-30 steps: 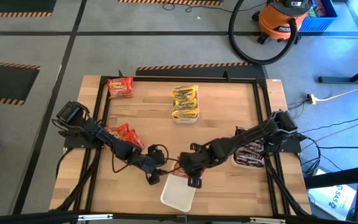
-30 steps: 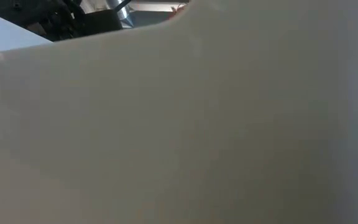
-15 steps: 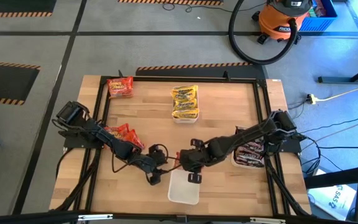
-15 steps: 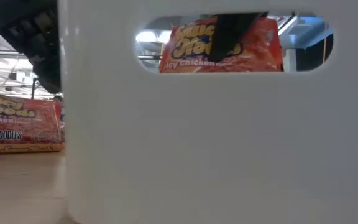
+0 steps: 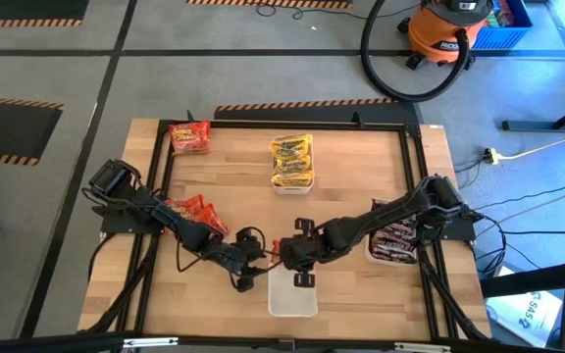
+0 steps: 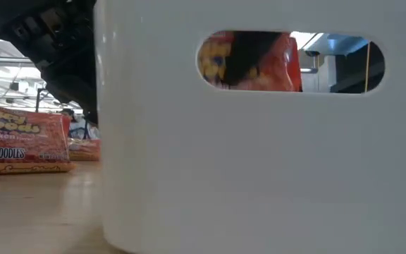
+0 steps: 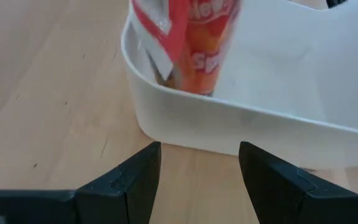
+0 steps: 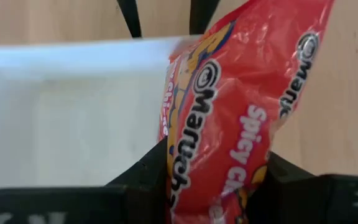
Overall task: Sort Maruchan noodles
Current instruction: Put the top right orange noodle pack into the bottom white bin
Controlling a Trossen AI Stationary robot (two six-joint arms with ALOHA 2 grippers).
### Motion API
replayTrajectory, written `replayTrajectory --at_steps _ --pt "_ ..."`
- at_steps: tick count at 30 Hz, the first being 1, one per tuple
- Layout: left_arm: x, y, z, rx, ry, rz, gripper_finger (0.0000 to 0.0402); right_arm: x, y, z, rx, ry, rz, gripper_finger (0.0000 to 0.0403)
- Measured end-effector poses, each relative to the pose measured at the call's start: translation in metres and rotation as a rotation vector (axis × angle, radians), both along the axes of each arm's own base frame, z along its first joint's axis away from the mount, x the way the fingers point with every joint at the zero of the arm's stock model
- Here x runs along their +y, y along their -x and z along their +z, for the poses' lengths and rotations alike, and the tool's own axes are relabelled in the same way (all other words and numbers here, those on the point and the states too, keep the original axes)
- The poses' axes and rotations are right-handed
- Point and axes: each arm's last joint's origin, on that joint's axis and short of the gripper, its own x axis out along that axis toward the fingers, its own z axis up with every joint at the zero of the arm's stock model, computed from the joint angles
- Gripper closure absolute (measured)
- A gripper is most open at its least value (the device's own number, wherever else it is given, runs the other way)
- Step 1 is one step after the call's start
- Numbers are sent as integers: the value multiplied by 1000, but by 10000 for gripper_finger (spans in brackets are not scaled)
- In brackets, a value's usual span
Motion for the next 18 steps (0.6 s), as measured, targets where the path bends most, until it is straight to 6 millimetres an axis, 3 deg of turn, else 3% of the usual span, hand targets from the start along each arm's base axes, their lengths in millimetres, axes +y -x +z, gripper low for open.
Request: replayTrajectory --at_steps 10,18 --pt "0 0 0 -3 -7 -8 190 2 -8 -33 63 102 52 281" --pt "0 0 0 -4 -16 -15 190 1 -9 -34 53 174 116 281"
